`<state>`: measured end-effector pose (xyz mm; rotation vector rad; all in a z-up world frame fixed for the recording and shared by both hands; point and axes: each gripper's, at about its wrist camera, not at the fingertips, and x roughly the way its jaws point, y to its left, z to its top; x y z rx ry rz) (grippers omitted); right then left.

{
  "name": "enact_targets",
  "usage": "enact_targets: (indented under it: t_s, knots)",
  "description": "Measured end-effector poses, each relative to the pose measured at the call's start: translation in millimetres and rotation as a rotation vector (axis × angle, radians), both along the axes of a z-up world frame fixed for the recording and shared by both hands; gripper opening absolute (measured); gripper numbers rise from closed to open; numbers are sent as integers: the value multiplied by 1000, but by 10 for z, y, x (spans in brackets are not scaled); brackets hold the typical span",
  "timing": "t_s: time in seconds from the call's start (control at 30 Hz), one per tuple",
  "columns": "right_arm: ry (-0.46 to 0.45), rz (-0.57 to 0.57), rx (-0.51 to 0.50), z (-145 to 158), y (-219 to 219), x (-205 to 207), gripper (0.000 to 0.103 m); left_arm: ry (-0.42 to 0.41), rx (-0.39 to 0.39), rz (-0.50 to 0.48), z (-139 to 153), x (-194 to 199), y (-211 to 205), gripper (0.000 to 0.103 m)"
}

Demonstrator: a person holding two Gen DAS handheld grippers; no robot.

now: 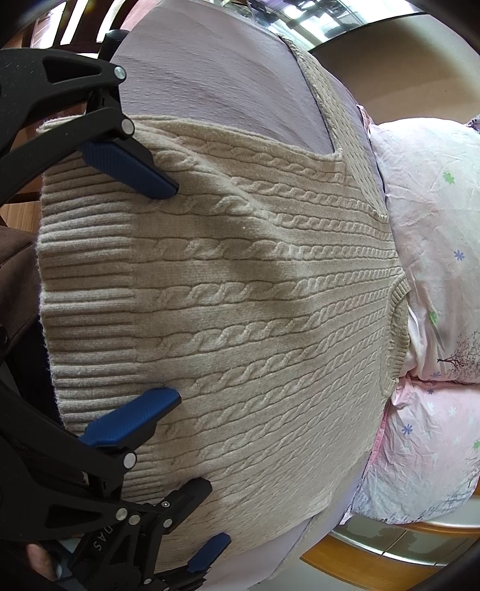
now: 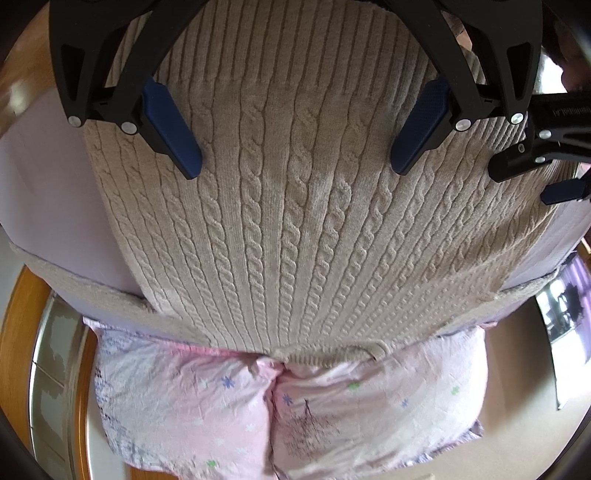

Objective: Fold small clothes

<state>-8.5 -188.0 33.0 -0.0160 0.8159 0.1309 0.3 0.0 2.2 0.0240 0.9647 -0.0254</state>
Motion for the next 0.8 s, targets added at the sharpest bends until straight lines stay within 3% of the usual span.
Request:
enact_targets:
  t_s: [0.13,0.2,0.3,0.37,0.4,0.43,0.47,0.5,0.57,0.67,0.77,0.8]
  knots:
    - [14,72,21,41,-82,97,102,8,3,-18,18,-1,6,101]
    - [-1,36,67,177,-332,193,102,5,4,-36,18,6,8,101]
    - [-51,-137,161,459,-1091,473,102,-4,-31,-70,63,97,77,101]
    - [-53,-320,221,562,-1770,733,102,-65,-99,-88,162,179,181,101]
    - [-47,-403,245,569,-2061,838,95,-110,-129,-96,217,208,232,101]
    - [-30,-514,276,552,-2438,967,78,-183,-164,-106,294,237,301,101]
    - [-11,-606,307,516,-2754,1065,71,-263,-199,-117,373,263,380,101]
    - [23,-728,353,444,-3145,1181,66,-299,-215,-120,411,277,419,101]
    - [49,-866,432,315,-3596,1272,59,-374,-266,-104,523,376,595,101]
    - [73,-1031,517,101,-4121,1384,54,-383,-331,-59,563,564,855,101]
    - [68,-1089,587,-54,-4354,1502,48,-385,-396,17,572,736,1152,101]
    - [69,-1097,601,-75,-4377,1564,38,-382,-413,44,550,766,1260,101]
